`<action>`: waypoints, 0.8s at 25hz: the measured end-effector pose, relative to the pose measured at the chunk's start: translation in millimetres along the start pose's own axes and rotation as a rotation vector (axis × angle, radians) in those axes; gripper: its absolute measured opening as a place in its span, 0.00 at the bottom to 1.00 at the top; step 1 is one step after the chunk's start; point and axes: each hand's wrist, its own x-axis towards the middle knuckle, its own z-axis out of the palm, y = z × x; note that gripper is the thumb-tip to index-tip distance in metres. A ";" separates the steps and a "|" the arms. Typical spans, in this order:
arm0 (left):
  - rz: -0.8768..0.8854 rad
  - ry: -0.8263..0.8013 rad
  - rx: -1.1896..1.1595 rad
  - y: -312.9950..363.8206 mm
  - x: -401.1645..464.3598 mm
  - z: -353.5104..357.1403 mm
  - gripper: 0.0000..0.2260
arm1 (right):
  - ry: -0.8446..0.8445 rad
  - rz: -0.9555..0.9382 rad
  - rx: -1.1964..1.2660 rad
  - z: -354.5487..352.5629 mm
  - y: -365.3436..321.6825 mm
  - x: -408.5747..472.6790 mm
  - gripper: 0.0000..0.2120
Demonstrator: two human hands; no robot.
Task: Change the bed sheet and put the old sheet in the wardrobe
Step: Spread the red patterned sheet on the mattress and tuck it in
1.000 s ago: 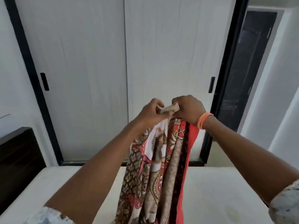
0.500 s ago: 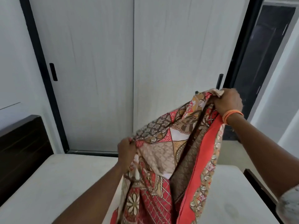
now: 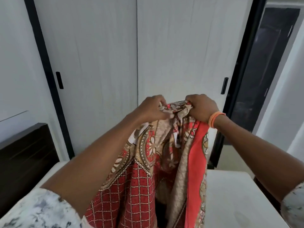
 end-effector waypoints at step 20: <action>-0.495 0.688 -0.057 -92.1 -15.1 -129.8 0.08 | 0.373 0.395 -0.430 -132.8 97.6 65.9 0.09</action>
